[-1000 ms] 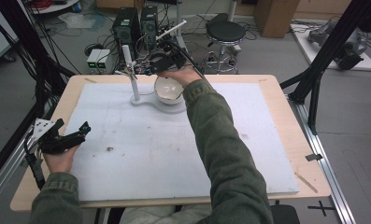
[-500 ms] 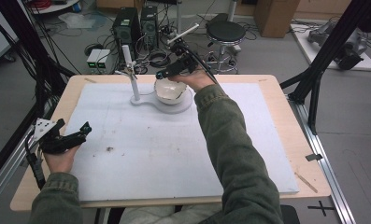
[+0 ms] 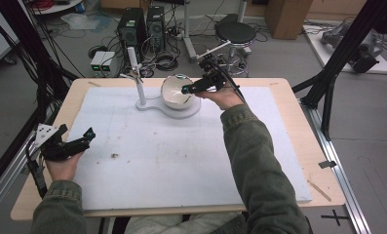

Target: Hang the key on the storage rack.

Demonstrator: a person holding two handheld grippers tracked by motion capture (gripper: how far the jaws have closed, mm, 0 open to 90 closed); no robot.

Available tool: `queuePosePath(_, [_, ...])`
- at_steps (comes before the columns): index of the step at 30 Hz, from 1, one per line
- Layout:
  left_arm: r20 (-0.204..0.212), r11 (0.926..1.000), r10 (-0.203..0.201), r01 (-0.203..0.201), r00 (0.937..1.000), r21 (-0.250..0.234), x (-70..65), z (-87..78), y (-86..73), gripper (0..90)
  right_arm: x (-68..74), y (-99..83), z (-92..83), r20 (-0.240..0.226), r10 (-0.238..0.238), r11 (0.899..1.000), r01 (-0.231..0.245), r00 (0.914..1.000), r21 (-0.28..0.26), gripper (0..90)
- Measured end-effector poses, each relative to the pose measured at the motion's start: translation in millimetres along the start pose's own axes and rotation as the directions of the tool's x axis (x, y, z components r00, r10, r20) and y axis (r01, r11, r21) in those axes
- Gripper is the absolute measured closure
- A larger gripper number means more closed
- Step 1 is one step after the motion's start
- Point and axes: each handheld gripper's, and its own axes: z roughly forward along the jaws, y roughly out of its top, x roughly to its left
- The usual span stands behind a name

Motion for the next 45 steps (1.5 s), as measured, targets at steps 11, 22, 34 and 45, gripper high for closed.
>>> queuePosePath(11, [0.007, 1.0, 0.002, -0.002, 1.0, 0.004, -1.4, -0.7, 0.0, 1.7, -12.1, -36.0, -29.9, 0.032, 0.033, 0.998, -0.031, 0.999, -0.048, 0.6])
queuePosePath(22, [0.004, 0.9998, 0.016, -0.016, 0.9999, 0.01, -3.4, -2.3, 0.1, 1.7, -25.1, -76.1, -45.0, 0.059, 0.058, 0.997, -0.054, 0.9966, -0.063, 0.6])
queuePosePath(34, [0.0, 0.9993, 0.035, -0.035, 0.9994, 0.009, -5.6, -4.3, 0.2, 1.7, -33.6, -115.6, -50.5, 0.103, 0.11, 0.99, -0.099, 0.9886, -0.104, 0.6])
queuePosePath(45, [0.0, 0.9994, 0.034, -0.034, 0.9994, 0.011, -5.4, -4.4, 0.3, 1.7, -37.5, -140.6, -55.9, 0.117, 0.126, 0.988, -0.115, 0.9851, -0.101, 0.6])
